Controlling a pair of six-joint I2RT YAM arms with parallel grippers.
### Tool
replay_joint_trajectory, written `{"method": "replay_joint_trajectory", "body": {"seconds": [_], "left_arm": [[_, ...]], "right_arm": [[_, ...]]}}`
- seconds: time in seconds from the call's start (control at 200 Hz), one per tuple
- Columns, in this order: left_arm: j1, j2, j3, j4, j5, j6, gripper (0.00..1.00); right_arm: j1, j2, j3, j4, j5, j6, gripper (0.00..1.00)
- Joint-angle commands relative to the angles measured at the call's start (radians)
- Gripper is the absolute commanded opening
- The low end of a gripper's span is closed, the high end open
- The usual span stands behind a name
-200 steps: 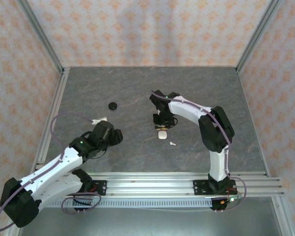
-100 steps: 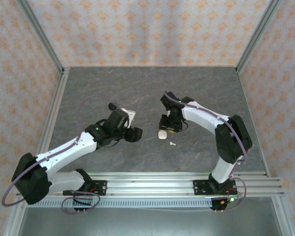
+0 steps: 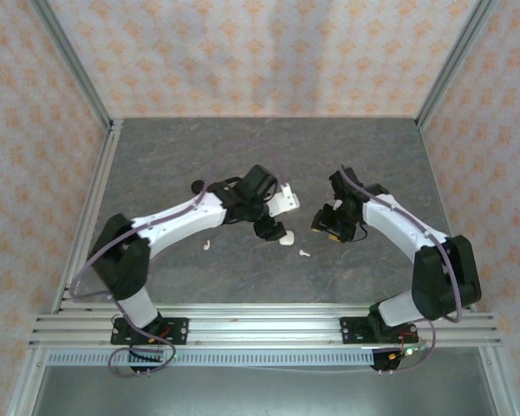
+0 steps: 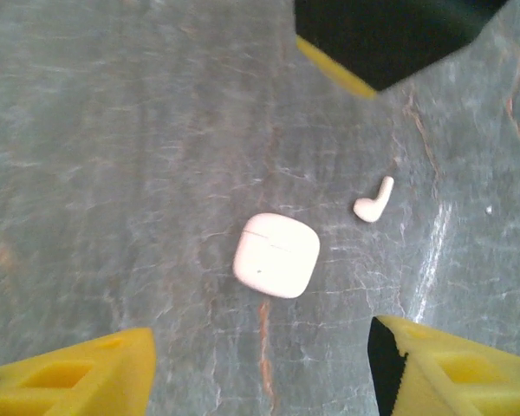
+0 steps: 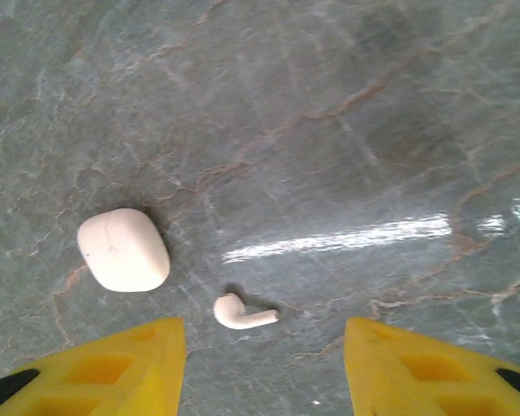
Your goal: Insert wireless bluetooth earbuds into charging case
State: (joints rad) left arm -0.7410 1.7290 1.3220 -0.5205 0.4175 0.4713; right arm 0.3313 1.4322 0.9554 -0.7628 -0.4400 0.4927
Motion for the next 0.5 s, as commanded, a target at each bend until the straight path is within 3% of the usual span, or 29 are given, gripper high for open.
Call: {"method": "replay_joint_trajectory", "body": {"seconds": [0.0, 0.115, 0.495], "left_arm": [[-0.023, 0.116, 0.120, -0.157, 0.024, 0.157, 0.66], [-0.034, 0.224, 0.201, -0.212, -0.001, 0.193, 0.67], [-0.044, 0.343, 0.314, -0.279, -0.050, 0.250, 0.72]], "right_arm": [[-0.029, -0.029, -0.044, 0.022, -0.022, -0.032, 0.52], [-0.056, -0.037, -0.062, 0.045, -0.028, -0.040, 0.52], [-0.151, -0.061, -0.092, 0.131, -0.048, -0.046, 0.52]]}}
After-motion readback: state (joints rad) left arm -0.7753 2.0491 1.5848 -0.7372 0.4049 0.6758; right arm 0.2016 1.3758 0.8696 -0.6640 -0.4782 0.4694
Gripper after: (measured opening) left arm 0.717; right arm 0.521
